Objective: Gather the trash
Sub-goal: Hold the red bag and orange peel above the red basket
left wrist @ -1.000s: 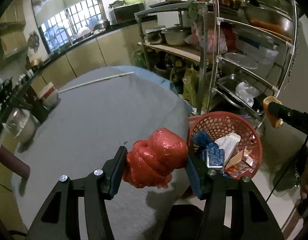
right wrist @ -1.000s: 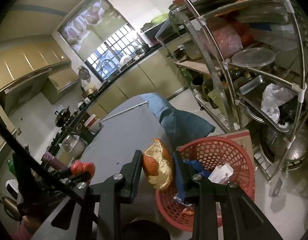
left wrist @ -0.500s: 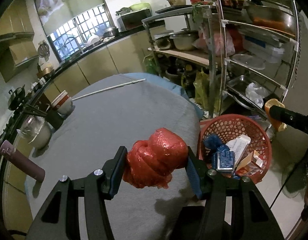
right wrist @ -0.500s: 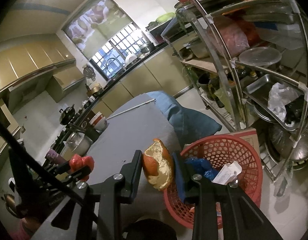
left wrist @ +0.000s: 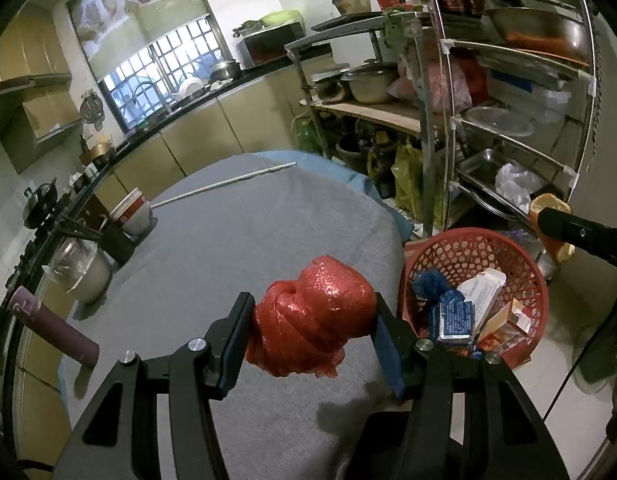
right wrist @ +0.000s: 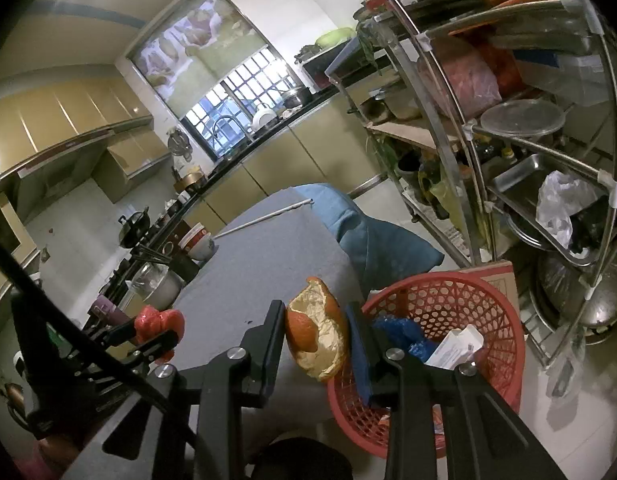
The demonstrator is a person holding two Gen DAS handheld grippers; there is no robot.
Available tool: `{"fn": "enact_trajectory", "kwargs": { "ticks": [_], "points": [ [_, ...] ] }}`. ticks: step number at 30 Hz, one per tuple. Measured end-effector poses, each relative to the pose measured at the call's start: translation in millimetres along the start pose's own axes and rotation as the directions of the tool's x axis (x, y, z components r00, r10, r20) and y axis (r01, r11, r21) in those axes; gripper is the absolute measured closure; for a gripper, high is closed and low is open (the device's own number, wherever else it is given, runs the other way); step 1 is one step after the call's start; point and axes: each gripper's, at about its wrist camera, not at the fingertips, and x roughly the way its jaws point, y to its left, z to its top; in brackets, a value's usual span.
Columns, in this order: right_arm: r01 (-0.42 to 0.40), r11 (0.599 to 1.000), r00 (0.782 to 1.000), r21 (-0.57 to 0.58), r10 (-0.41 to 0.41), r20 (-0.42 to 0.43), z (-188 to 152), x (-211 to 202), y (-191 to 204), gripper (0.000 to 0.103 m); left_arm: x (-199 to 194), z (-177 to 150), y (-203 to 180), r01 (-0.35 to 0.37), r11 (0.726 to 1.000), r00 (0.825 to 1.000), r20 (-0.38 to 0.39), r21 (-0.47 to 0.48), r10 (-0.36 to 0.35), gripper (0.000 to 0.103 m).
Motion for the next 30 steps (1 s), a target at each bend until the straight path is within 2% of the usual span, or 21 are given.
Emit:
{"fn": "enact_trajectory", "kwargs": {
  "ticks": [30],
  "points": [
    [-0.012,0.999,1.0,0.031,0.011,0.01,-1.7,-3.8,-18.3,0.07,3.1,5.3,-18.9,-0.005,0.999,1.0,-0.013,0.054,0.005,0.044]
  ]
}}
